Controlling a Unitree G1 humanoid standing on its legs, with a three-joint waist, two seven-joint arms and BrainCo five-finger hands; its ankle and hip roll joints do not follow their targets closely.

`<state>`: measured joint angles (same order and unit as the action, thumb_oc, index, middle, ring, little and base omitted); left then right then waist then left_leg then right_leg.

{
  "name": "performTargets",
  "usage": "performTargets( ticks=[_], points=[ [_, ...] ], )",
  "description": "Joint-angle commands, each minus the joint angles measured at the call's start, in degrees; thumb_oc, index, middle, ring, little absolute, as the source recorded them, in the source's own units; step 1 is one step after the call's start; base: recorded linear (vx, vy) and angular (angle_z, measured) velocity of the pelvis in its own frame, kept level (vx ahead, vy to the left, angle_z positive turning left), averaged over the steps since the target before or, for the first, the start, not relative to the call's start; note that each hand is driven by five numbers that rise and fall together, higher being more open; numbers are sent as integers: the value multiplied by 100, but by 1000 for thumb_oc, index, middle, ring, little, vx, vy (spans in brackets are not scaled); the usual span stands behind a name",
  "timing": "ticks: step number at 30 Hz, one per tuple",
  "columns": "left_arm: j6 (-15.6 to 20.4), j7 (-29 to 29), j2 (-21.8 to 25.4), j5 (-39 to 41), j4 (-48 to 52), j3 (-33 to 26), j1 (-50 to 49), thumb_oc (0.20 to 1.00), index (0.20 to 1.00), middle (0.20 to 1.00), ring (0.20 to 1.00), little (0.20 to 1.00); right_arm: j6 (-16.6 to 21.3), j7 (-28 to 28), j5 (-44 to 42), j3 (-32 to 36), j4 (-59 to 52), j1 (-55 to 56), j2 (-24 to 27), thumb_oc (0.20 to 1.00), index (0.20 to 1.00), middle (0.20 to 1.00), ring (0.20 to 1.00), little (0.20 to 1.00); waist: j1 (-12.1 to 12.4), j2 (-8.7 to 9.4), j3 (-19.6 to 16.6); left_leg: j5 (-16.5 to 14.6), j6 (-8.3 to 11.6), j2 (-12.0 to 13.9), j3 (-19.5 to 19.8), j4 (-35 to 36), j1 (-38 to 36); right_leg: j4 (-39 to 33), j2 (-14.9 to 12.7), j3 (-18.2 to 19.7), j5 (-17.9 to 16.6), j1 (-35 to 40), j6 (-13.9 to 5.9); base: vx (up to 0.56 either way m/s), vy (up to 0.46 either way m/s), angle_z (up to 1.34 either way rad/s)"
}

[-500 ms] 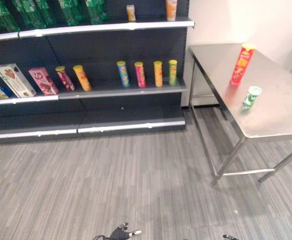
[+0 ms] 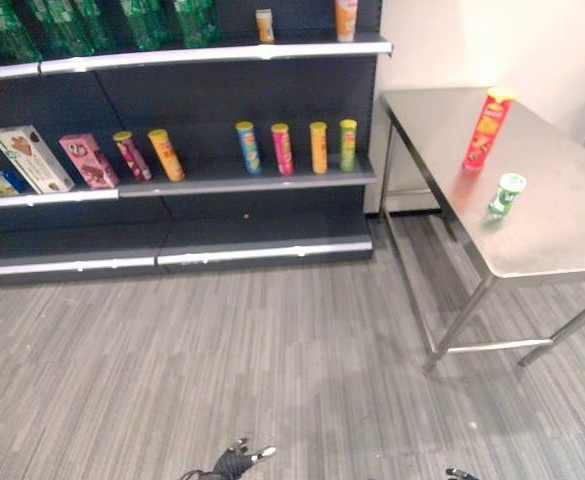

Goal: Put the goods on the table back onto the shelves and tidy them up.

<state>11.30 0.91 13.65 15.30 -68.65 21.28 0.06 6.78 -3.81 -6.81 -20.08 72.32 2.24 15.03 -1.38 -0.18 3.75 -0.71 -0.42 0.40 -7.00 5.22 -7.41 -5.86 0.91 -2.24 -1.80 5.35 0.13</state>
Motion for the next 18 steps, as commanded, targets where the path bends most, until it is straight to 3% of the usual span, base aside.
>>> performTargets(
  ticks=[1, 18],
  points=[
    [235, -12, 1, -442, -174, -16, 466, 1000, 1000, 1000, 1000, 1000, 119, 41, 80, -300, 42, -226, 141, 1000, 1000, 1000, 1000, 1000, -17, 156, 36, -241, 394, 124, 136, -22, -83, 182, -408, 4, 427, 189, -616, 0, 0, 0],
    [67, 92, 38, -385, -601, -323, 320, 1000, 1000, 1000, 1000, 1000, 51, -34, 240, -383, 117, -291, 145, 1000, 1000, 1000, 1000, 1000, 80, 196, -24, -251, 349, 82, 183, -22, -61, 197, -462, -31, 421, 183, -649, 0, 0, 0]
  ],
)
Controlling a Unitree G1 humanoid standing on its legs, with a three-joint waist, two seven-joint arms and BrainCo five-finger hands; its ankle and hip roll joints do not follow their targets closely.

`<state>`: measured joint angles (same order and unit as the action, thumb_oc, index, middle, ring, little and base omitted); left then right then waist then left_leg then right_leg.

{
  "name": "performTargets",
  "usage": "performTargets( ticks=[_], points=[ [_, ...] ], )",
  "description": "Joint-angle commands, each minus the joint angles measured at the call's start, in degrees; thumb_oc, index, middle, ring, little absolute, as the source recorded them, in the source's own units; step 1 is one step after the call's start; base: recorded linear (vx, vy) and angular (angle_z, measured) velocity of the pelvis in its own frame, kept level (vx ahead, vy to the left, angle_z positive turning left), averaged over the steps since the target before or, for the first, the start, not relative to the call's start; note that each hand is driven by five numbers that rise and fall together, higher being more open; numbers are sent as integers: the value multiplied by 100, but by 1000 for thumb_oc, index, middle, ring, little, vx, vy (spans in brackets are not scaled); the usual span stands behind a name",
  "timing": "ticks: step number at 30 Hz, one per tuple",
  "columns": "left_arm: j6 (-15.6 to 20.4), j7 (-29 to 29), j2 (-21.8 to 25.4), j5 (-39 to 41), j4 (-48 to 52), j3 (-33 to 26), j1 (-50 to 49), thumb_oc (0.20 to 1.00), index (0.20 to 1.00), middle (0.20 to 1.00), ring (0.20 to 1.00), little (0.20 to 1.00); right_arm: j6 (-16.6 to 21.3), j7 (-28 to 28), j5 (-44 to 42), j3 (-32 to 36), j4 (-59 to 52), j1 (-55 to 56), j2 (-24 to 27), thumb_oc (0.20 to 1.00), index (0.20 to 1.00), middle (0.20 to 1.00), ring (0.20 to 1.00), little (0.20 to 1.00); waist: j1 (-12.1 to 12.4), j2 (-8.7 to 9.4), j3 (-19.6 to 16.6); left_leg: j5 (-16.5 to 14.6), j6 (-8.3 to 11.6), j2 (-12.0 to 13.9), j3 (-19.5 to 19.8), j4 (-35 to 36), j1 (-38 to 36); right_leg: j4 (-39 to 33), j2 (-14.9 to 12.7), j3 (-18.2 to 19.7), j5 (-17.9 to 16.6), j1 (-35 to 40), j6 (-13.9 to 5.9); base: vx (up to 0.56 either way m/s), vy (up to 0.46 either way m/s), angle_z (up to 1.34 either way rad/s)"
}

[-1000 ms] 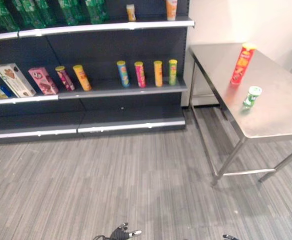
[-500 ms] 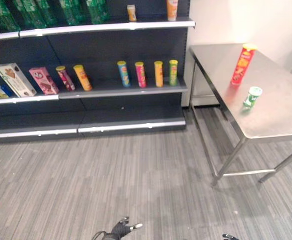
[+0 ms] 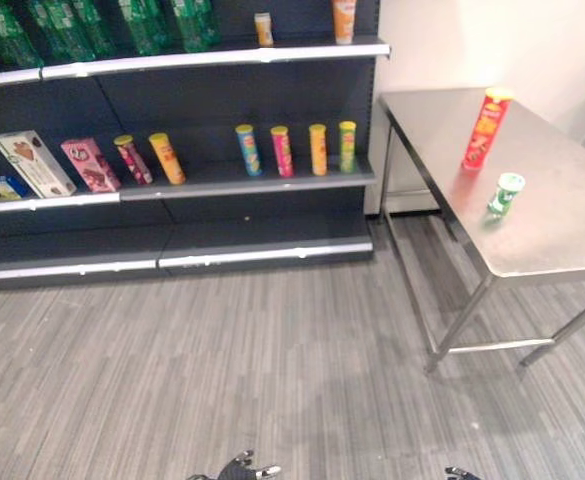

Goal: Put the goods on the table back onto the shelves and tidy them up.

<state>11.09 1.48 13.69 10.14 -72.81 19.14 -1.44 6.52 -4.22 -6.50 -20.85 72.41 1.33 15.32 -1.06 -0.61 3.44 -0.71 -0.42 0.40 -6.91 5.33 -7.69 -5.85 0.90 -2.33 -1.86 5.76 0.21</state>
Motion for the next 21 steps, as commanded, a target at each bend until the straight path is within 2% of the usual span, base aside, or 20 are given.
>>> performTargets(
  ticks=[1, 12, 13, 14, 15, 17, 19, 21],
  points=[
    [89, 35, 35, 132, -185, -110, 469, 1000, 1000, 1000, 1000, 1000, 77, 7, 210, -306, 108, -201, 116, 1000, 1000, 1000, 1000, 1000, 47, 240, 6, -251, 349, 81, 176, -33, -32, 196, -461, -23, 427, 141, -657, -12, 34, 4],
    [101, 22, 58, -17, -215, -79, 484, 1000, 1000, 1000, 1000, 1000, 47, -31, 214, -342, 69, -358, 105, 1000, 1000, 1000, 1000, 1000, 173, 261, 7, -290, 153, -113, 198, -33, 95, 359, -661, 44, 318, -95, -813, -5, 83, 3],
    [107, 26, 78, 136, -162, -165, 482, 1000, 1000, 1000, 1000, 1000, 49, -24, 178, -328, 60, -382, 94, 1000, 1000, 1000, 1000, 1000, 196, 258, 20, -298, 87, -172, 220, -33, 125, 566, -713, 81, 339, -226, -857, -28, 150, -3],
    [124, 32, 107, 281, -55, -203, 515, 1000, 1000, 1000, 1000, 1000, 51, -26, 145, -330, 16, -414, 96, 1000, 1000, 1000, 1000, 1000, 197, 227, 95, -314, 6, -217, 257, -84, 174, 1188, -733, 164, 407, -543, -909, -58, 268, -4],
    [120, 15, 135, 245, -27, -189, 577, 1000, 1000, 1000, 1000, 1000, 44, -36, 140, -312, -30, -462, 128, 1000, 1000, 1000, 1000, 1000, 143, 192, 235, -343, -112, -293, 312, -137, 150, 2019, -781, 299, 250, -972, -1004, -67, 249, -5],
    [93, -9, 175, -55, -86, -49, 658, 1000, 1000, 1000, 1000, 1000, 31, -51, 146, -314, -52, -495, 150, 1000, 1000, 1000, 1000, 1000, 8, 150, 416, -407, -231, -396, 301, -99, -54, 3036, -865, 324, -268, -1514, -1025, 29, 220, -7],
    [70, 3, 183, -154, -76, 31, 694, 1000, 1000, 1000, 1000, 1000, 25, -56, 167, -350, -56, -463, 151, 1000, 1000, 1000, 1000, 1000, -81, 81, 466, -448, -223, -353, 350, -85, -167, 3268, -747, 347, -169, -1756, -921, 126, 106, 0],
    [106, 17, 193, -204, -40, 85, 715, 1000, 1000, 1000, 1000, 1000, 21, -64, 185, -380, -17, -442, 173, 1000, 1000, 1000, 1000, 1000, -166, 54, 463, -503, -196, -357, 386, -63, -239, 2884, -549, 358, 23, -1924, -851, 176, 18, 18]
  ],
)
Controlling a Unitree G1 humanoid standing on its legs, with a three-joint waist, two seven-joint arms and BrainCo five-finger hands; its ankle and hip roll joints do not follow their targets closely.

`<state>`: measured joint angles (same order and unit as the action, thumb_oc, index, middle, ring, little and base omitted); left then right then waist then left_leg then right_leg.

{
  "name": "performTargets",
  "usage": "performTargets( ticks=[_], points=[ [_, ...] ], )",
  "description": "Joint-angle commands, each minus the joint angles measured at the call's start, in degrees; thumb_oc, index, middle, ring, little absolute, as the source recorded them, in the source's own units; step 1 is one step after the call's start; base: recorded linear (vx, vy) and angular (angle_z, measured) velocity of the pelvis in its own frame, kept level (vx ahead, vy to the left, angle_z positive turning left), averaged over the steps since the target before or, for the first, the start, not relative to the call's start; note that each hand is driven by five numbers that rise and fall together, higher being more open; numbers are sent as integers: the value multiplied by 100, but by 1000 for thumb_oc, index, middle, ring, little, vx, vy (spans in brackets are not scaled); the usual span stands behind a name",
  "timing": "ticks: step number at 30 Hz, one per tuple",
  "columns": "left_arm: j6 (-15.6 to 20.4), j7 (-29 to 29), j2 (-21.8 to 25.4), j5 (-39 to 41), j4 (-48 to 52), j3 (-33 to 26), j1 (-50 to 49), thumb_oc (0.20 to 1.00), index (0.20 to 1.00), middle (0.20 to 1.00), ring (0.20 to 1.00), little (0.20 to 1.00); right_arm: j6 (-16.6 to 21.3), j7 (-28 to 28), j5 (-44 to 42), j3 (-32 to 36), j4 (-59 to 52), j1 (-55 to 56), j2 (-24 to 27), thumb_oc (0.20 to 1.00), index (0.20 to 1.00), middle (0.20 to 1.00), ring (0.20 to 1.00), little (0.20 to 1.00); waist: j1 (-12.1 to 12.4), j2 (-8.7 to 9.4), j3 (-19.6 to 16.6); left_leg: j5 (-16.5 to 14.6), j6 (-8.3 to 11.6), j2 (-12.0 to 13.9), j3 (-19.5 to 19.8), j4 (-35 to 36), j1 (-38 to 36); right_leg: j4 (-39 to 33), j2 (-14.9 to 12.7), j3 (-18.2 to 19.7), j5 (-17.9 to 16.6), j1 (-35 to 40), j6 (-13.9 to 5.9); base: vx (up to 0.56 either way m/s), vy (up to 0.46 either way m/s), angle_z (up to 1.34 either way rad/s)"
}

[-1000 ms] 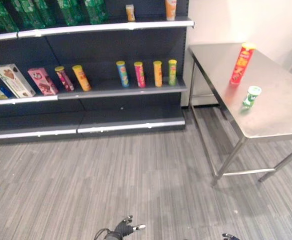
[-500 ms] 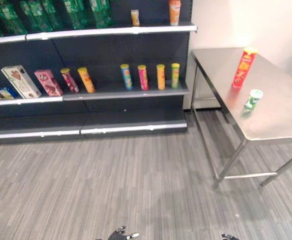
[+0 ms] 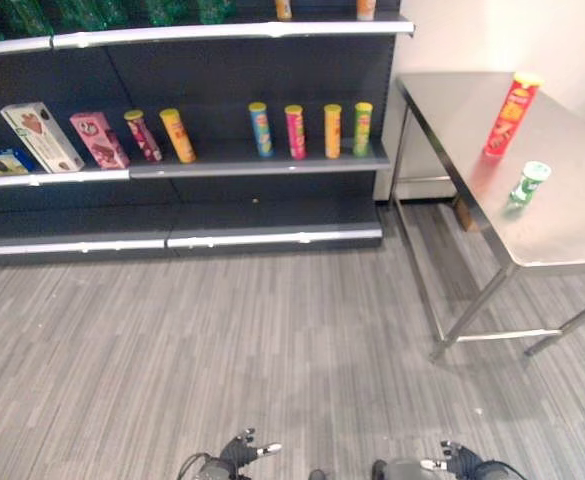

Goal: Put the goods on the table back onto the shelves and tidy them up.

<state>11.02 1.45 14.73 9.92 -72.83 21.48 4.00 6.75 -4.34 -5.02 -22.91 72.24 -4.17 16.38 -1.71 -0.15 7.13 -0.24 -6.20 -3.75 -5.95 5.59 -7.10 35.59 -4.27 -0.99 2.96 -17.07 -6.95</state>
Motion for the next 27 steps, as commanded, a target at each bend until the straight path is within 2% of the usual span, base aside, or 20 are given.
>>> performTargets(
  ticks=[1, 2, 3, 4, 5, 6, 9, 10, 12, 16, 17, 20, 24, 25, 26, 27],
  points=[
    [114, 22, 92, -193, -27, -126, 195, 1000, 1000, 1000, 1000, 1000, -6, -47, 43, -177, 15, 109, 72, 1000, 1000, 1000, 1000, 1000, -138, 10, 108, -595, 394, 43, 310, -82, -337, -1559, 46, 219, -420, 323, -124, 181, -26, 16],
    [114, 15, 89, -227, -30, -102, 213, 1000, 1000, 1000, 1000, 1000, -10, -41, 49, -182, 30, 103, 80, 1000, 1000, 1000, 1000, 1000, -173, 27, 118, -634, 405, 16, 348, -73, -377, -1928, 97, 205, -460, 340, -132, 119, -23, 7],
    [114, 15, 89, -227, -30, -102, 214, 1000, 1000, 1000, 1000, 1000, -10, -41, 49, -182, 30, 103, 81, 1000, 1000, 1000, 1000, 1000, -174, 27, 120, -634, 405, 17, 349, -73, -380, -1930, 98, 204, -461, 344, -132, 207, -54, 0],
    [117, 6, 76, -251, -55, -71, 267, 1000, 1000, 1000, 1000, 1000, -18, -31, 72, -191, 44, 90, 73, 1000, 1000, 1000, 1000, 1000, -277, 131, 130, -735, 421, -111, 450, -59, -482, -2930, 188, 259, -758, 125, -209, 157, -35, 1],
    [117, 6, 72, -251, -56, -71, 268, 1000, 1000, 1000, 1000, 1000, -18, -31, 72, -191, 44, 90, 76, 1000, 1000, 1000, 1000, 1000, -284, 109, 149, -750, 423, -88, 457, -59, -510, -2971, 205, 241, -773, 174, -207, 318, -63, -3],
    [122, -6, 54, -276, -73, -62, 300, 1000, 1000, 1000, 1000, 1000, -40, -19, 116, -191, 56, 72, 55, 1000, 1000, 1000, 1000, 1000, -369, 156, 166, -859, 452, -144, 544, -59, -638, -3601, 274, 292, -976, -14, -310, 175, -25, 5],
    [112, 1, 12, -336, -96, -27, 298, 1000, 1000, 1000, 1000, 1000, -68, -32, 192, -178, 67, 72, 69, 1000, 1000, 1000, 1000, 1000, -425, 140, 177, -971, 478, -142, 624, -59, -793, -3841, 321, 213, -1088, -74, -378, 298, -68, 12],
    [112, 43, -32, -407, -103, 33, 251, 1000, 1000, 1000, 1000, 1000, -80, -38, 238, -159, 105, 149, 90, 1000, 1000, 1000, 1000, 1000, -392, 174, 87, -1107, 474, -189, 759, -59, -925, -3884, 255, 178, -1162, 101, -275, 314, -111, 20],
    [104, 84, -94, -422, -113, 42, 195, 1000, 1000, 1000, 1000, 1000, -70, -65, 224, -139, 109, 171, 128, 1000, 1000, 1000, 1000, 1000, -410, 139, -71, -1223, 482, -122, 833, -59, -1055, -3902, 301, 80, -1287, 248, -197, 328, -127, 33],
    [86, 89, -192, -504, -152, 127, 166, 1000, 1000, 1000, 1000, 1000, -43, -75, 121, -88, 69, 138, 198, 1000, 1000, 1000, 1000, 1000, -418, 25, -208, -1114, 623, 101, 866, -187, -1136, -3716, 463, -31, -1248, 361, -68, 287, -145, 57],
    [81, 95, -218, -430, -125, 118, 172, 1000, 1000, 1000, 1000, 1000, -7, -72, 63, -87, 10, 134, 219, 1000, 1000, 1000, 1000, 1000, -415, -24, -291, -887, 780, 215, 878, -396, -1123, -3657, 543, -94, -1175, 454, 29, 265, -146, -3],
    [68, 73, -229, -397, -126, 132, 223, 1000, 1000, 1000, 1000, 1000, 9, -69, 20, -103, -52, 140, 261, 1000, 1000, 1000, 1000, 1000, -437, -73, -414, -524, 1068, 386, 935, -777, -1048, -3723, 674, -168, -961, 706, 182, 286, -154, 1],
    [27, 88, -226, -359, -165, 91, 191, 1000, 1000, 1000, 1000, 1000, 20, -76, -55, -76, -18, 231, 272, 1000, 1000, 1000, 1000, 1000, -470, -65, -481, 328, 1680, 626, 741, -2042, -665, -3929, 818, -184, -577, 1324, 459, 235, -116, 12],
    [26, 88, -226, -358, -164, 91, 190, 1000, 1000, 1000, 1000, 1000, 20, -76, -55, -76, -18, 231, 272, 1000, 1000, 1000, 1000, 1000, -473, -69, -478, 315, 1682, 631, 745, -2064, -657, -3928, 822, -188, -575, 1325, 461, 166, -95, 7],
    [8, 97, -224, -320, -168, 70, 178, 1000, 1000, 1000, 1000, 1000, 22, -72, -78, -65, -6, 243, 274, 1000, 1000, 1000, 1000, 1000, -464, -28, -463, 499, 1742, 679, 623, -2540, -488, -3945, 814, -193, -459, 1482, 541, 231, -142, 2],
    [-46, 98, -195, -246, -160, 22, 199, 1000, 1000, 1000, 1000, 1000, 9, -45, -100, -41, 1, 284, 296, 1000, 1000, 1000, 1000, 1000, -418, 108, -328, 810, 1779, 623, 576, -3668, 4, -3935, 745, -137, -317, 1763, 662, 229, -141, -5]
  ],
)
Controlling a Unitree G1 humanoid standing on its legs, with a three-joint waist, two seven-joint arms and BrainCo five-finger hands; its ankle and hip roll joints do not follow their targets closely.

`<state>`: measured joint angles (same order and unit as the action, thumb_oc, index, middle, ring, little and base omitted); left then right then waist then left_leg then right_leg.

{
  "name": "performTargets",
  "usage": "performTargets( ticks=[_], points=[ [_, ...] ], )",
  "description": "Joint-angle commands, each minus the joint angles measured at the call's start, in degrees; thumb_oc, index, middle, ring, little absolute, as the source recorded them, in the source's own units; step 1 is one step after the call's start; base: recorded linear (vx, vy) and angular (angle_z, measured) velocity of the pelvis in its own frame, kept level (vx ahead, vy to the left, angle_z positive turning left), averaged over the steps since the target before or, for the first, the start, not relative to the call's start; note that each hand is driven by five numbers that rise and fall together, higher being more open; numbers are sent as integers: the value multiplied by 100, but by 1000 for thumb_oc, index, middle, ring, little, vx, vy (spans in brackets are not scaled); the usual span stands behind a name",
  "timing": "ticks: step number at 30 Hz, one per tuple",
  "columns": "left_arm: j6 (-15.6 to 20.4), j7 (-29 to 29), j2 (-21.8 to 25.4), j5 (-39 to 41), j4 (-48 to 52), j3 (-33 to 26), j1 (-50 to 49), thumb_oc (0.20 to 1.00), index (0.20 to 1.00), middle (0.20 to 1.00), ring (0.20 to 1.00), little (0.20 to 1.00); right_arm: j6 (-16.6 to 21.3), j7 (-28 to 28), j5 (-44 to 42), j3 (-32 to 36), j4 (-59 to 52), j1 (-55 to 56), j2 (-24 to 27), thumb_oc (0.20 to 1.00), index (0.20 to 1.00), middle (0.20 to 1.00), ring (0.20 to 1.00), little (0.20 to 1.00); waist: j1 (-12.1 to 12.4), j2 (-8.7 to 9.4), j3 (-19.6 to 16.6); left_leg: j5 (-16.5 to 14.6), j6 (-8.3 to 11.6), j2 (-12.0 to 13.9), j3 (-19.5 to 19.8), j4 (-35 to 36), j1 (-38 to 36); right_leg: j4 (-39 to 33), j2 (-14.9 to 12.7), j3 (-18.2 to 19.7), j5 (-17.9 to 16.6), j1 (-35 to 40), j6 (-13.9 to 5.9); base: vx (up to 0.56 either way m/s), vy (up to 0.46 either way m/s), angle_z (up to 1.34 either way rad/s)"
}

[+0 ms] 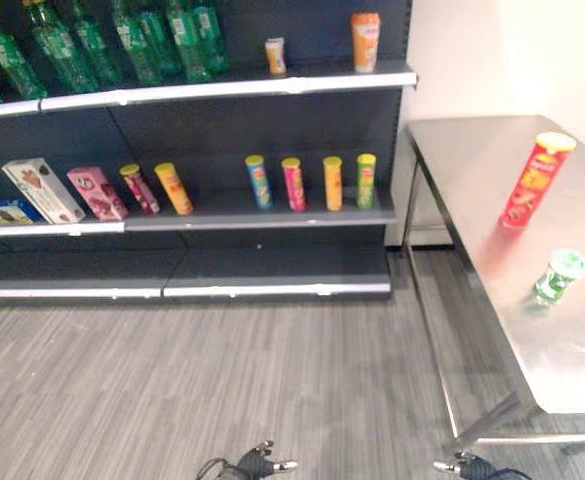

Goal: Put the goods on the table back onto the shelves and tidy them up.

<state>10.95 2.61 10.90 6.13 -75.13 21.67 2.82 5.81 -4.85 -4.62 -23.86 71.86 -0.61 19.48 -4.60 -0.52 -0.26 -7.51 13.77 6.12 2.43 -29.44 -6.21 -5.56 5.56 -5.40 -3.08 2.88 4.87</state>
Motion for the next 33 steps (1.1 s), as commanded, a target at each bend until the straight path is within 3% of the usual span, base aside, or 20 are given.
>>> performTargets(
  ticks=[1, 2, 5, 6, 7, 8, 9, 10, 11, 12, 16, 19, 21, 22, 24, 28, 31, 33],
  points=[
    [-40, -18, 189, 134, 70, 3, 318, 1000, 1000, 1000, 1000, 1000, 103, 7, -140, 54, 38, -73, -14, 1000, 1000, 1000, 1000, 1000, -133, 137, 416, 1522, -218, -356, -256, -194, -73, 183, -231, 297, 288, -231, -519, 255, -163, 8],
    [-56, -52, 187, 150, 72, 20, 318, 1000, 1000, 1000, 1000, 1000, 65, 31, -163, 85, 112, -48, 6, 1000, 1000, 1000, 1000, 1000, -88, 245, 537, 1614, -347, -347, -456, -755, 292, 168, -300, 369, 384, 31, -448, 171, -98, 21],
    [-35, -14, 166, 296, 101, 0, 297, 1000, 1000, 1000, 1000, 1000, 54, 43, -157, 97, 166, 0, 4, 1000, 1000, 1000, 1000, 1000, 1, 301, 622, 1279, -598, -183, -721, -727, 762, 172, -368, 408, 462, 237, -442, 149, -52, 13],
    [-38, 15, 156, 400, 122, -37, 279, 1000, 1000, 1000, 1000, 1000, 52, 44, -137, 89, 179, 7, 2, 1000, 1000, 1000, 1000, 1000, 72, 331, 672, 993, -729, -127, -837, -392, 949, 152, -417, 424, 499, 348, -494, 318, 72, -25],
    [18, 13, 125, 478, 91, -46, 226, 1000, 1000, 1000, 1000, 1000, 70, 37, -68, 39, 193, -7, -32, 1000, 1000, 1000, 1000, 1000, 180, 335, 769, 848, -817, -26, -867, 1274, 1241, 111, -503, 555, 638, 491, -630, 342, 129, -35],
    [29, -11, 128, 511, 100, -87, 232, 1000, 1000, 1000, 1000, 1000, 76, 45, -66, 48, 188, -22, -40, 1000, 1000, 1000, 1000, 1000, 270, 299, 805, 1018, -817, -25, -718, 1926, 1353, 88, -467, 637, 690, 588, -663, 265, 132, -21],
    [29, -11, 128, 511, 99, -87, 234, 1000, 1000, 1000, 1000, 1000, 76, 45, -66, 48, 188, -23, -40, 1000, 1000, 1000, 1000, 1000, 269, 304, 799, 1043, -817, -30, -720, 1961, 1345, 88, -471, 637, 686, 580, -663, 241, 98, -44],
    [57, -57, 141, 558, 74, -92, 249, 1000, 1000, 1000, 1000, 1000, 95, 82, -69, 49, 200, -41, -45, 1000, 1000, 1000, 1000, 1000, 384, 190, 808, 1441, -752, -40, -213, 2855, 1513, 90, -360, 841, 787, 661, -658, 155, 58, -76],
    [59, -57, 141, 559, 72, -91, 249, 1000, 1000, 1000, 1000, 1000, 95, 83, -69, 49, 200, -39, -46, 1000, 1000, 1000, 1000, 1000, 386, 205, 838, 1469, -753, -54, -223, 2923, 1438, 88, -375, 842, 801, 704, -659, 329, 114, -96],
    [58, -64, 138, 551, 13, -102, 249, 1000, 1000, 1000, 1000, 1000, 115, 96, -55, 76, 237, -24, -48, 1000, 1000, 1000, 1000, 1000, 436, 181, 850, 1638, -627, -34, 183, 3364, 1670, 142, -337, 1104, 924, 799, -658, 263, 90, -92],
    [80, -57, 166, 498, -45, -182, 167, 1000, 1000, 1000, 1000, 1000, 77, 29, 35, 112, 287, 62, -46, 1000, 1000, 1000, 1000, 1000, 455, 62, 715, 1746, -601, -12, 399, 3416, 1514, 281, -379, 1583, 1111, 895, -746, 291, 216, -121],
    [111, -96, 217, 517, -24, -234, 142, 1000, 1000, 1000, 1000, 1000, 32, -3, -17, 216, 383, 79, -83, 1000, 1000, 1000, 1000, 1000, 473, 151, 521, 1583, -711, -43, -161, 3316, 1283, 313, -778, 1858, 1094, 846, -982, 195, 273, -144],
    [111, -96, 217, 517, -24, -233, 142, 1000, 1000, 1000, 1000, 1000, 32, -3, -17, 217, 383, 80, -83, 1000, 1000, 1000, 1000, 1000, 476, 152, 523, 1583, -711, -43, -164, 3316, 1281, 313, -779, 1861, 1094, 847, -983, 91, 145, -84],
    [132, -112, 269, 435, 2, -212, 168, 1000, 1000, 1000, 1000, 1000, -1, -24, -52, 318, 456, 97, -83, 1000, 1000, 1000, 1000, 1000, 435, 220, 446, 1397, -864, -153, -433, 3260, 1167, 435, -994, 2035, 1055, 744, -1144, 197, 346, -62],
    [121, -105, 358, 341, 16, -190, 247, 1000, 1000, 1000, 1000, 1000, -31, -18, -119, 507, 641, 130, -56, 1000, 1000, 1000, 1000, 1000, 344, 235, 372, 1205, -1036, -283, -644, 3249, 1064, 631, -1149, 2172, 981, 510, -1317, 190, 363, -51],
    [97, -55, 458, 339, 42, -182, 392, 1000, 1000, 1000, 1000, 1000, -41, 3, -338, 889, 768, 241, 72, 1000, 1000, 1000, 1000, 1000, 205, 250, 352, 1052, -1164, -403, -790, 3263, 987, 942, -1202, 2278, 861, 257, -1490, 77, 165, -43],
    [113, 34, 556, 238, 108, -82, 567, 1000, 1000, 1000, 1000, 1000, -79, -36, -551, 1491, 1023, 508, 456, 1000, 1000, 1000, 1000, 1000, -71, 271, 492, 893, -1290, -556, -889, 3269, 824, 1681, -1166, 2437, 456, -28, -1664, 84, 203, -10],
    [107, 56, 563, 204, 115, -56, 597, 1000, 1000, 1000, 1000, 1000, -80, -22, -581, 1621, 1059, 551, 568, 1000, 1000, 1000, 1000, 1000, -132, 266, 550, 861, -1317, -567, -935, 3290, 761, 1920, -1145, 2432, 323, -147, -1706, 28, 113, -15]
  ],
)
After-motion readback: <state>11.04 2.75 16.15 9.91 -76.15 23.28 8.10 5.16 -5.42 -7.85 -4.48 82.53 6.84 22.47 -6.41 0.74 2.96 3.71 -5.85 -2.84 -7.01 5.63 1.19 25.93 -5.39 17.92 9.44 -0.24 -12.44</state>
